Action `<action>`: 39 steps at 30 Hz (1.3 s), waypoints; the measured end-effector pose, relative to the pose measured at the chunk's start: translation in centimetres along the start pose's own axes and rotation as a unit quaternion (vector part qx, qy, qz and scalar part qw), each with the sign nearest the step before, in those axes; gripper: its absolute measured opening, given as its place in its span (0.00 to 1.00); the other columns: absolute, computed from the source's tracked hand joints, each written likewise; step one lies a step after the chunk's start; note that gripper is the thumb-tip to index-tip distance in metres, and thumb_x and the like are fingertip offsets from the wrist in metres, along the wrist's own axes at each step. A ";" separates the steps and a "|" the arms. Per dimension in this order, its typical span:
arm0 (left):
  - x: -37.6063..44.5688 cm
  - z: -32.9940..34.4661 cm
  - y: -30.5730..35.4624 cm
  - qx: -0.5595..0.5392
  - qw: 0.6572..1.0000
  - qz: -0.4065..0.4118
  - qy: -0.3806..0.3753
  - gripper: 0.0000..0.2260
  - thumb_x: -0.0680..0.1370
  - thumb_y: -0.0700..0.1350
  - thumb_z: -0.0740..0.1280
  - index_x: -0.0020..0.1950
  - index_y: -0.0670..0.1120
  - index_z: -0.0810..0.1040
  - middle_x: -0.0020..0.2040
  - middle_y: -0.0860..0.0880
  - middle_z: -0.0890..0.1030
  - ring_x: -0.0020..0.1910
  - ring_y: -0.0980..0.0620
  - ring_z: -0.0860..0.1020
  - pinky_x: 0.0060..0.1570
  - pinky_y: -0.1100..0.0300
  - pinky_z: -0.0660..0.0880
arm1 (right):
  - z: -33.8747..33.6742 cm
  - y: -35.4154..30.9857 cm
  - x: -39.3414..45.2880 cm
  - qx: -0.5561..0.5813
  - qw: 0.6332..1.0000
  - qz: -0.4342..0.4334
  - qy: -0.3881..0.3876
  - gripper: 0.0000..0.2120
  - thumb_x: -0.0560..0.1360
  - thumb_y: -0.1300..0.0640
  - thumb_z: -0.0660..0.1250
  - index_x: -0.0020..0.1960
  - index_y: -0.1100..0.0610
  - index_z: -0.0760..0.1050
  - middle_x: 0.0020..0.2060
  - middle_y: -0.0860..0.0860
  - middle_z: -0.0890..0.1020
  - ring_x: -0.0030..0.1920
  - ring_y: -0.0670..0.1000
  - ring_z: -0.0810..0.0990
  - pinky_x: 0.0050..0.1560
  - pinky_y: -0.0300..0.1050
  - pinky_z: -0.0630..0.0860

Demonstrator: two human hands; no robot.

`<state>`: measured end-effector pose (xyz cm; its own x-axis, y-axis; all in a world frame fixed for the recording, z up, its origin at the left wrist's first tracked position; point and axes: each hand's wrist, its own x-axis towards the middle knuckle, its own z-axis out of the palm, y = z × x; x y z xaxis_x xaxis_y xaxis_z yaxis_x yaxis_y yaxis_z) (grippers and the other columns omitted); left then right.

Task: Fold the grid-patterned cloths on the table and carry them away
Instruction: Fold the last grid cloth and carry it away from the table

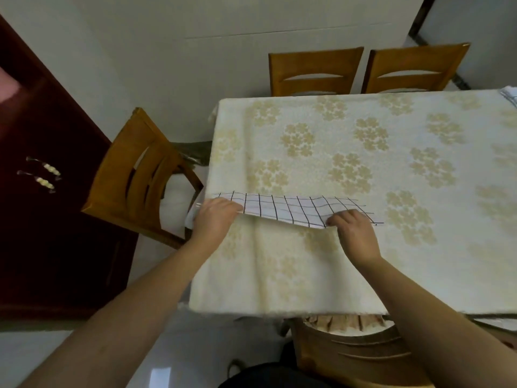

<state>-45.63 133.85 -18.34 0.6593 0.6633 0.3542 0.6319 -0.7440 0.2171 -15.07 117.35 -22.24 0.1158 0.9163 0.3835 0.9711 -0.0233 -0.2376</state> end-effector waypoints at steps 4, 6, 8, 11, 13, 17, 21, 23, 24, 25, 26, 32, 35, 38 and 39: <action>-4.6 3.3 0.4 -0.010 0.998 0.005 -0.055 0.15 0.66 0.44 0.58 0.42 0.50 0.84 0.40 0.54 0.84 0.39 0.49 0.82 0.41 0.59 0.75 | 2.1 0.0 -4.1 -0.009 0.998 0.037 -0.056 0.17 0.66 0.61 0.54 0.43 0.55 0.81 0.42 0.50 0.83 0.43 0.58 0.79 0.43 0.50 0.74; -7.1 5.0 0.5 -0.011 0.996 -0.017 -0.087 0.14 0.66 0.40 0.62 0.44 0.50 0.85 0.44 0.54 0.84 0.42 0.49 0.81 0.43 0.59 0.74 | 2.8 0.1 -5.9 -0.022 0.994 0.055 -0.093 0.14 0.65 0.65 0.61 0.45 0.55 0.81 0.43 0.50 0.83 0.43 0.58 0.79 0.43 0.50 0.74; -9.2 6.5 0.7 -0.007 0.992 -0.028 -0.120 0.16 0.64 0.35 0.72 0.47 0.50 0.85 0.48 0.53 0.84 0.47 0.49 0.81 0.48 0.55 0.75 | 3.3 0.1 -7.4 -0.024 0.989 0.065 -0.133 0.18 0.61 0.70 0.70 0.47 0.55 0.81 0.45 0.51 0.83 0.45 0.58 0.79 0.44 0.51 0.75; -11.2 7.3 1.3 -0.015 0.984 -0.040 -0.172 0.18 0.63 0.38 0.77 0.50 0.52 0.84 0.52 0.53 0.83 0.51 0.49 0.80 0.51 0.53 0.75 | 3.6 0.0 -8.9 -0.015 0.982 0.083 -0.167 0.21 0.60 0.71 0.73 0.50 0.55 0.81 0.48 0.52 0.82 0.47 0.58 0.79 0.45 0.52 0.75; -11.7 7.3 1.4 -0.034 0.982 -0.065 -0.177 0.17 0.66 0.39 0.77 0.53 0.50 0.83 0.53 0.51 0.82 0.52 0.47 0.80 0.52 0.52 0.76 | 3.7 0.1 -9.4 -0.008 0.980 0.104 -0.171 0.21 0.61 0.70 0.73 0.52 0.56 0.80 0.49 0.52 0.82 0.49 0.58 0.79 0.47 0.52 0.74; -12.3 7.5 1.0 -0.052 0.975 -0.120 -0.178 0.15 0.70 0.39 0.74 0.56 0.48 0.82 0.59 0.47 0.81 0.58 0.44 0.79 0.56 0.49 0.74 | 3.9 -0.5 -9.3 0.003 0.978 0.109 -0.176 0.17 0.66 0.68 0.72 0.53 0.55 0.80 0.50 0.52 0.82 0.50 0.58 0.79 0.48 0.52 0.74; -12.4 7.5 1.2 -0.068 0.961 -0.192 -0.189 0.16 0.78 0.43 0.66 0.66 0.48 0.77 0.71 0.47 0.71 0.69 0.45 0.69 0.66 0.48 0.69 | 4.4 -1.9 -8.7 0.005 0.980 0.068 -0.187 0.13 0.74 0.57 0.63 0.57 0.56 0.79 0.55 0.53 0.80 0.54 0.58 0.78 0.52 0.52 0.74; -12.3 7.4 1.6 -0.087 0.949 -0.241 -0.184 0.18 0.79 0.44 0.64 0.70 0.49 0.73 0.75 0.48 0.64 0.72 0.47 0.64 0.68 0.51 0.67 | 4.6 -2.7 -8.2 0.007 0.976 0.058 -0.211 0.19 0.75 0.51 0.56 0.61 0.55 0.77 0.59 0.54 0.79 0.58 0.58 0.77 0.54 0.53 0.75; -12.3 7.4 1.7 -0.096 0.942 -0.268 -0.178 0.19 0.79 0.44 0.64 0.70 0.49 0.72 0.76 0.48 0.62 0.73 0.48 0.62 0.69 0.51 0.66 | 4.7 -3.1 -8.0 0.005 0.973 0.056 -0.224 0.21 0.75 0.50 0.54 0.63 0.55 0.75 0.61 0.55 0.78 0.60 0.58 0.76 0.56 0.53 0.74; -12.2 7.4 1.9 -0.104 0.934 -0.296 -0.169 0.19 0.79 0.44 0.64 0.71 0.50 0.71 0.77 0.48 0.61 0.74 0.48 0.61 0.69 0.52 0.65 | 4.8 -3.5 -7.9 0.001 0.969 0.057 -0.240 0.22 0.75 0.49 0.54 0.65 0.54 0.74 0.64 0.55 0.76 0.63 0.58 0.75 0.57 0.53 0.73; -12.2 7.4 1.9 -0.111 0.926 -0.325 -0.157 0.20 0.79 0.43 0.64 0.70 0.50 0.71 0.76 0.48 0.61 0.74 0.47 0.61 0.69 0.52 0.65 | 4.9 -3.7 -7.8 -0.002 0.966 0.059 -0.253 0.24 0.75 0.48 0.53 0.67 0.54 0.72 0.65 0.56 0.75 0.65 0.58 0.73 0.59 0.54 0.72; -11.9 7.0 1.8 -0.183 0.872 -0.449 -0.067 0.15 0.78 0.38 0.66 0.65 0.47 0.75 0.73 0.44 0.62 0.70 0.44 0.66 0.66 0.53 0.70 | 5.7 -4.4 -8.5 -0.032 0.945 0.068 -0.317 0.31 0.77 0.41 0.43 0.75 0.52 0.62 0.74 0.54 0.64 0.74 0.57 0.60 0.71 0.54 0.61; -11.5 6.6 1.5 -0.202 0.865 -0.455 -0.055 0.16 0.78 0.37 0.67 0.65 0.46 0.75 0.71 0.43 0.64 0.66 0.43 0.70 0.63 0.55 0.71 | 5.8 -4.5 -8.4 -0.042 0.940 0.071 -0.330 0.28 0.80 0.41 0.47 0.77 0.51 0.57 0.76 0.54 0.60 0.76 0.56 0.56 0.73 0.52 0.56; -10.8 6.4 1.3 -0.231 0.820 -0.521 -0.050 0.17 0.78 0.39 0.67 0.67 0.45 0.73 0.68 0.41 0.67 0.61 0.42 0.74 0.59 0.53 0.74 | 5.8 -4.9 -8.2 -0.039 0.940 0.067 -0.333 0.28 0.80 0.41 0.48 0.76 0.52 0.57 0.76 0.54 0.60 0.76 0.56 0.56 0.73 0.53 0.56; -10.6 6.3 1.1 -0.241 0.796 -0.554 -0.049 0.17 0.78 0.40 0.68 0.66 0.45 0.73 0.67 0.41 0.68 0.59 0.42 0.75 0.58 0.52 0.75 | 5.8 -5.0 -8.2 -0.037 0.939 0.068 -0.335 0.28 0.80 0.41 0.48 0.76 0.52 0.57 0.76 0.54 0.59 0.76 0.56 0.55 0.73 0.53 0.56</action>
<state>-49.32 126.47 -27.61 -0.1486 0.9191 -0.3650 0.6331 0.3719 0.6788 -22.11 112.30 -29.34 0.1061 0.9484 -0.2989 0.9715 -0.1630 -0.1722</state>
